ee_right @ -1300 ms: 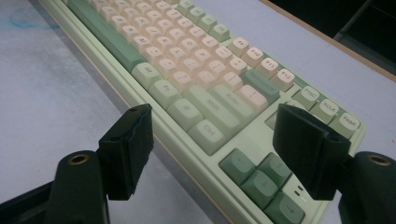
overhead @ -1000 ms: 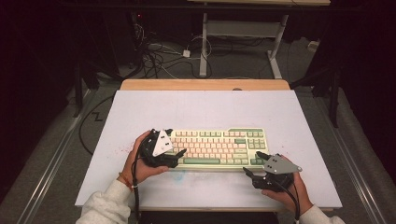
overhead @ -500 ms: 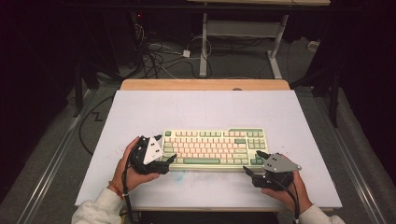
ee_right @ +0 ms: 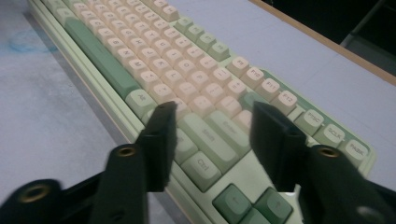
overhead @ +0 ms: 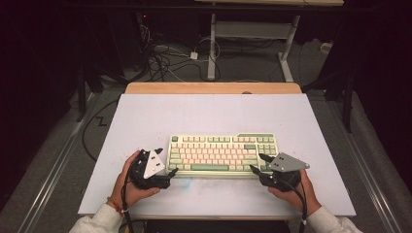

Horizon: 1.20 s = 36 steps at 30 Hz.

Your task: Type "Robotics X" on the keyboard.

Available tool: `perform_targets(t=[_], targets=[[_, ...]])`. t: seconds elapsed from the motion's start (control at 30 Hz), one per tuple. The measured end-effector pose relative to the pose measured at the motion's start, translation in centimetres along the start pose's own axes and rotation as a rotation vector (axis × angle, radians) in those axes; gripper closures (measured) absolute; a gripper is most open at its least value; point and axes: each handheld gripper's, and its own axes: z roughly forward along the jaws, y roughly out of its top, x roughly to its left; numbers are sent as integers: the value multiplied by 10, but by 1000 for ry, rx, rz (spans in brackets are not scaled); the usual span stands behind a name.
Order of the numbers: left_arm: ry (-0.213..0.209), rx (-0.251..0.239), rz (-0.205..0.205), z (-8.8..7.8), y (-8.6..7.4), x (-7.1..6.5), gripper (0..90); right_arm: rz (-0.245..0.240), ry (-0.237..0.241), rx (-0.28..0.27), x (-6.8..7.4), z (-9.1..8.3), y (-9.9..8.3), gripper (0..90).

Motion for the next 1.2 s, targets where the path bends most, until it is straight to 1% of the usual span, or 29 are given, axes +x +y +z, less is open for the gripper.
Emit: perform_targets(t=[0.03, 0.1, 0.13, 0.2, 0.3, 0.33, 0.43, 0.5, 0.53, 0.6, 0.7, 0.83, 0.97, 1.07, 1.2], targets=[[-1, 1, -1, 0, 0, -1, 182, 0, 9, 1, -1, 1, 2, 599], [-9, 0, -7, -1, -2, -2, 182, 6, 8, 12, -2, 3, 6, 690], [-12, 3, -7, -1, -2, -3, 182, 2, 27, 15, -3, 5, 8, 729], [-16, 8, -5, -2, -4, -4, 182, -6, 37, 28, -4, 9, 12, 789], [-24, 18, -5, -2, -6, -6, 182, -15, 57, 44, -4, 18, 18, 837], [-30, 23, -4, -2, -7, -6, 182, -29, 66, 54, -3, 23, 21, 847], [-36, 30, -1, -2, -9, -6, 182, -46, 78, 68, -2, 35, 29, 893], [-36, 33, -3, -3, -10, -7, 182, -58, 86, 76, -1, 42, 34, 899], [-37, 32, -3, -3, -10, -6, 181, -70, 91, 88, 0, 47, 37, 899], [-32, 33, -8, -3, -11, -6, 182, -77, 97, 95, 1, 56, 42, 899], [-35, 36, -10, -4, -12, -5, 182, -80, 109, 105, 2, 68, 48, 899], [-41, 43, -7, -3, -12, -5, 182, -87, 113, 125, 2, 81, 53, 900], [-46, 48, 1, -2, -12, -6, 182, -81, 111, 145, 2, 91, 54, 900], [-51, 54, 8, -1, -12, -7, 182, -85, 106, 156, 1, 98, 54, 900], [-52, 57, 9, -1, -12, -7, 182, -77, 103, 166, 1, 101, 55, 900]])
